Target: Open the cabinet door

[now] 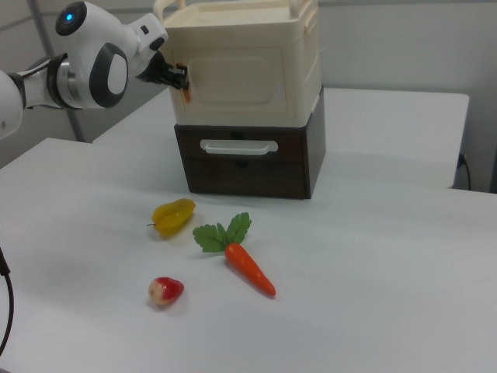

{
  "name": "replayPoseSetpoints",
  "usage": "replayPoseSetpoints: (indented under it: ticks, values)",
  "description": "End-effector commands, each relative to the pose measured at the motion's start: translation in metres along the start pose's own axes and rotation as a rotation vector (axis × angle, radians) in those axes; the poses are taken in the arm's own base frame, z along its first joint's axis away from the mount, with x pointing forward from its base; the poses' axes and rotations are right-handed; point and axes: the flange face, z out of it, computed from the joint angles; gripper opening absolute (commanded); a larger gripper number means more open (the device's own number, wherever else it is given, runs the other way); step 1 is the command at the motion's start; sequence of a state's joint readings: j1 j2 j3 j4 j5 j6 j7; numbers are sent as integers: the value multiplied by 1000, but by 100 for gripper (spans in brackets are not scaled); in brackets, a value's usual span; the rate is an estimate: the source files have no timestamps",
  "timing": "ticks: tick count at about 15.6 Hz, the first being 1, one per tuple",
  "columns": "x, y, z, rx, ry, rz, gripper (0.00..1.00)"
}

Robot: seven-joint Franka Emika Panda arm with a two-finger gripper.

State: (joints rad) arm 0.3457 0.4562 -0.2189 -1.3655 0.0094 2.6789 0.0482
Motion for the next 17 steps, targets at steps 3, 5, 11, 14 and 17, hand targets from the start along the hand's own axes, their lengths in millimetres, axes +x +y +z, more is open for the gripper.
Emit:
replayPoseSetpoints:
  ticks: [3, 5, 11, 14, 17]
  values:
    - [1, 2, 1, -17, 27, -7, 2]
    - [-1, 3, -1, -14, 14, 2, 0]
    - [-12, 8, -33, 6, -72, 36, 0]
    - [-13, 18, -50, 3, -174, 49, 0]
    - [-18, 40, -64, -12, -275, 72, 0]
